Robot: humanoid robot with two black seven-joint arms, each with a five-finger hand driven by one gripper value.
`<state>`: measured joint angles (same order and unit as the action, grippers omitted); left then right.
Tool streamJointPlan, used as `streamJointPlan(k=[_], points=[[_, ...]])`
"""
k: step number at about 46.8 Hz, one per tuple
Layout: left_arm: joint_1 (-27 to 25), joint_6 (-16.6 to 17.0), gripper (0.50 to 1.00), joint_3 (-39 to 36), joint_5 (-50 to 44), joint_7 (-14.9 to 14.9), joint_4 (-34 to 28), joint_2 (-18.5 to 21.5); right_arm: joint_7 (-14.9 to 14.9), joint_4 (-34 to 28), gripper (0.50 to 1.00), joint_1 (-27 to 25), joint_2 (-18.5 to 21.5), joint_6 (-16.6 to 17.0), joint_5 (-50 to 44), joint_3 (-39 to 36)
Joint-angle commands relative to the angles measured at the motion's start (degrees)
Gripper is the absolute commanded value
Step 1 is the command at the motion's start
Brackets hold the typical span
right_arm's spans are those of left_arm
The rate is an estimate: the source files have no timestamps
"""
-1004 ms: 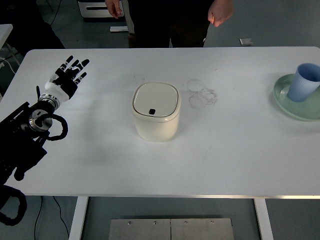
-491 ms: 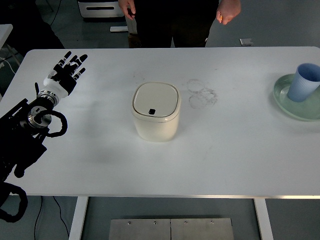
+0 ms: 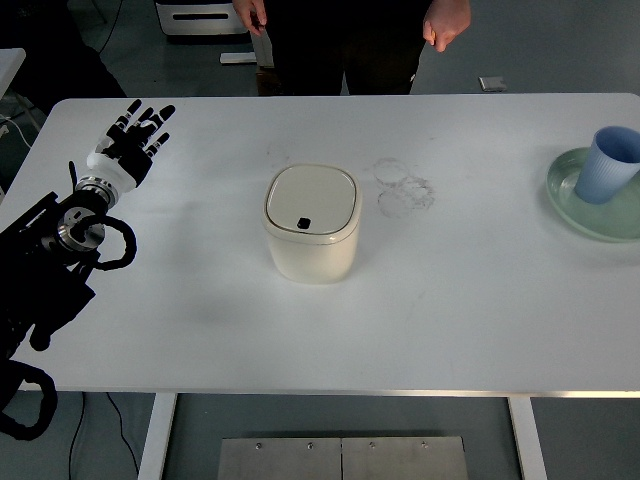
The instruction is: Close trash bin
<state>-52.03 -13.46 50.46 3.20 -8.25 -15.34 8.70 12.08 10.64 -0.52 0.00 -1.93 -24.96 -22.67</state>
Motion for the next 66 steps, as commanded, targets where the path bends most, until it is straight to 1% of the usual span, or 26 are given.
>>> streamJointPlan(k=[1, 20, 42, 50, 66], points=[[-0.53, 0.02, 1.000, -0.54, 0.31, 0.07, -0.04, 0.00, -0.03, 0.00, 0.991, 0.00, 0.00, 0.00, 0.00, 0.00], [-0.70, -0.07, 1.000, -0.62, 0.32, 0.07, 0.05, -0.70, -0.04, 0.00, 0.991, 0.00, 0.00, 0.00, 0.00, 0.00], [-0.44, 0.02, 1.000, -0.54, 0.05, 0.07, 0.22, -0.53, 0.05, 0.00, 0.991, 0.00, 0.00, 0.00, 0.00, 0.00], [-0.35, 1.07, 1.000, -0.54, -0.12, 0.07, 0.31, -0.18, -0.03, 0.00, 0.991, 0.00, 0.00, 0.00, 0.00, 0.00], [-0.44, 1.42, 1.000, -0.36, -0.12, 0.07, 2.86, -0.35, -0.04, 0.00, 0.991, 0.00, 0.00, 0.00, 0.00, 0.00]])
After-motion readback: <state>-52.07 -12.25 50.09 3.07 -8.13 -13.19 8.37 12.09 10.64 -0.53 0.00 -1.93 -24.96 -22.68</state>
